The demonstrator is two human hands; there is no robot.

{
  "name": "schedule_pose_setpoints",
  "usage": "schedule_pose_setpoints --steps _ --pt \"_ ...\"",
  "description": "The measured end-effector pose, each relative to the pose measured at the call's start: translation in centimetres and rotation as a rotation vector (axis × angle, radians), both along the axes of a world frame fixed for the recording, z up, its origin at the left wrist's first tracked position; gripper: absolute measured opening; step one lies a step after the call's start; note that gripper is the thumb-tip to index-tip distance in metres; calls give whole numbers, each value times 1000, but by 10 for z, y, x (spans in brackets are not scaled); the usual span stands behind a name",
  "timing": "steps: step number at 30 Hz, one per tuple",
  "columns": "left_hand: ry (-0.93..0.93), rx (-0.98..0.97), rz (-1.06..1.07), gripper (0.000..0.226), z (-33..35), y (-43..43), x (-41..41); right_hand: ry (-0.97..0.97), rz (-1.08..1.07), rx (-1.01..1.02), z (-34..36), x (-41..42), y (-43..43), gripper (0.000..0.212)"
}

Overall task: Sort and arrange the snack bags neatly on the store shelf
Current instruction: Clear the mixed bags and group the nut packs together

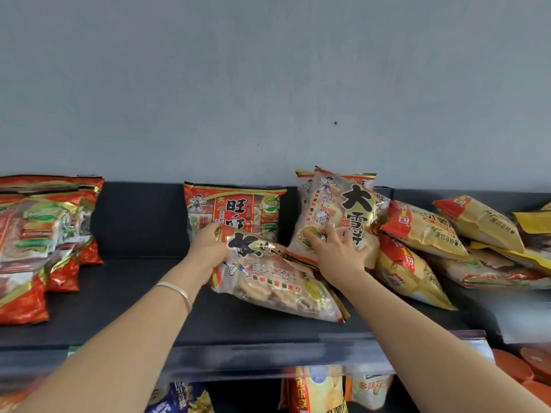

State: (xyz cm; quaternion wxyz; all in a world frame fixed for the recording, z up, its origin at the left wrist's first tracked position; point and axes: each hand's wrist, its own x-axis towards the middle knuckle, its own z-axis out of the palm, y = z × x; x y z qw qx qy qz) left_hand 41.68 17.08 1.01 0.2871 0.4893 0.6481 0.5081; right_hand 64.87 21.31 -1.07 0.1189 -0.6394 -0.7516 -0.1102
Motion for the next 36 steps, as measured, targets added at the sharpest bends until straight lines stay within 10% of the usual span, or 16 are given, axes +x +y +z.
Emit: schedule_pose_setpoints --steps 11,17,26,36 --pt "82 185 103 58 20 -34 -49 -108 -89 -103 -3 -50 0 44" --pt "194 286 63 58 33 -44 -56 392 258 -137 13 -83 -3 49" --pt "919 461 447 50 54 -77 -45 685 361 -314 19 -101 -8 58" --pt "621 700 300 31 57 -70 -45 890 488 69 45 -102 -15 100"
